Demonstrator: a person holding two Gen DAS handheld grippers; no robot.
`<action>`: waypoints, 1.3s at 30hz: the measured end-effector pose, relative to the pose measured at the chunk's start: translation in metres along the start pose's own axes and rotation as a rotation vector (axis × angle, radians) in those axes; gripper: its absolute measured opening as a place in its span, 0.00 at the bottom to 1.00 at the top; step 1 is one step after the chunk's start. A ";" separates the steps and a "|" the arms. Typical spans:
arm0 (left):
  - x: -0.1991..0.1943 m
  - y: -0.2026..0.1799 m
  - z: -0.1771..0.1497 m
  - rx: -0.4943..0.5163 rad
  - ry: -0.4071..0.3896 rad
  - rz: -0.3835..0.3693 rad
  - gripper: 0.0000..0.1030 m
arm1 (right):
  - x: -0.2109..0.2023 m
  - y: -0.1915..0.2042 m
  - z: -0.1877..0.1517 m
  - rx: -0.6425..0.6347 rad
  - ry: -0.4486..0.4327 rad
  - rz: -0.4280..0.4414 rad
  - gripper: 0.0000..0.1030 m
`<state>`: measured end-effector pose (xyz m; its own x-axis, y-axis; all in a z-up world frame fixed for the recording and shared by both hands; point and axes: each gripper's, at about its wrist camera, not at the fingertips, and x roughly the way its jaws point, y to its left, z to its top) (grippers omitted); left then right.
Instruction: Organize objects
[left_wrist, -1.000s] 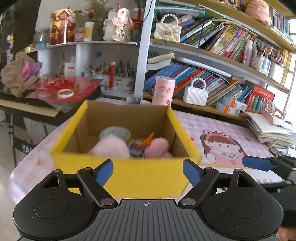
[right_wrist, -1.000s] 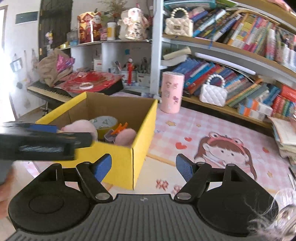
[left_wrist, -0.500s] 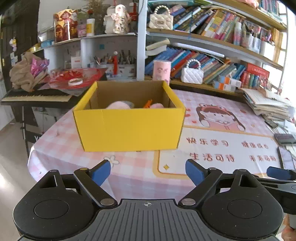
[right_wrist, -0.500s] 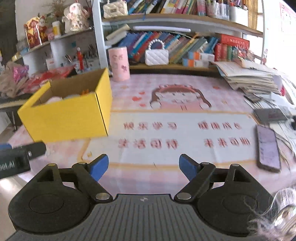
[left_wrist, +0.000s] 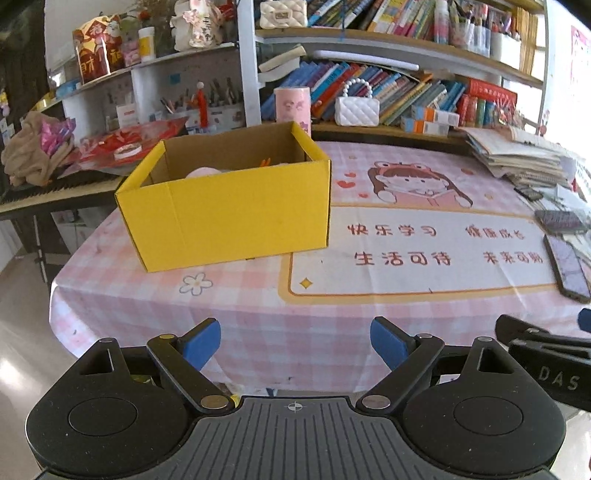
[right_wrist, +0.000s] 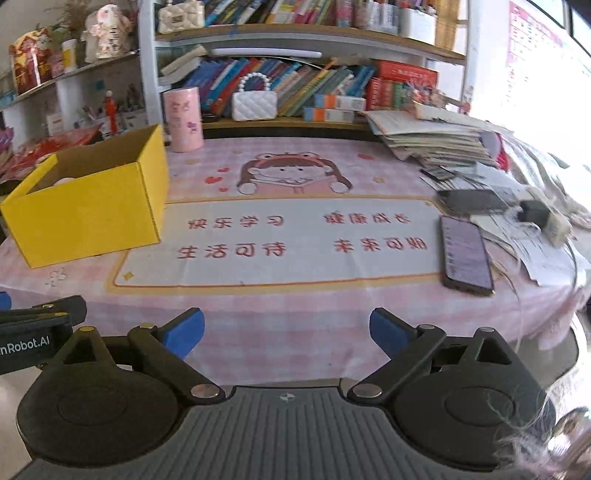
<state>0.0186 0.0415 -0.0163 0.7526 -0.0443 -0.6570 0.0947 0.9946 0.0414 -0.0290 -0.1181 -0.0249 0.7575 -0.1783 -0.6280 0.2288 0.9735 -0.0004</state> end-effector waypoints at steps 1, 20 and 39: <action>0.000 -0.001 -0.001 0.006 0.002 0.001 0.88 | -0.001 -0.001 -0.001 0.006 0.002 -0.009 0.96; -0.006 -0.008 -0.007 0.042 0.014 0.015 0.89 | -0.012 0.010 -0.005 -0.020 0.009 -0.037 0.98; -0.008 -0.004 -0.008 0.020 0.013 0.034 0.89 | -0.012 0.013 -0.005 -0.015 0.012 -0.028 0.98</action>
<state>0.0075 0.0382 -0.0171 0.7469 -0.0091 -0.6649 0.0820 0.9935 0.0786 -0.0382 -0.1025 -0.0214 0.7434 -0.2034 -0.6372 0.2399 0.9703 -0.0298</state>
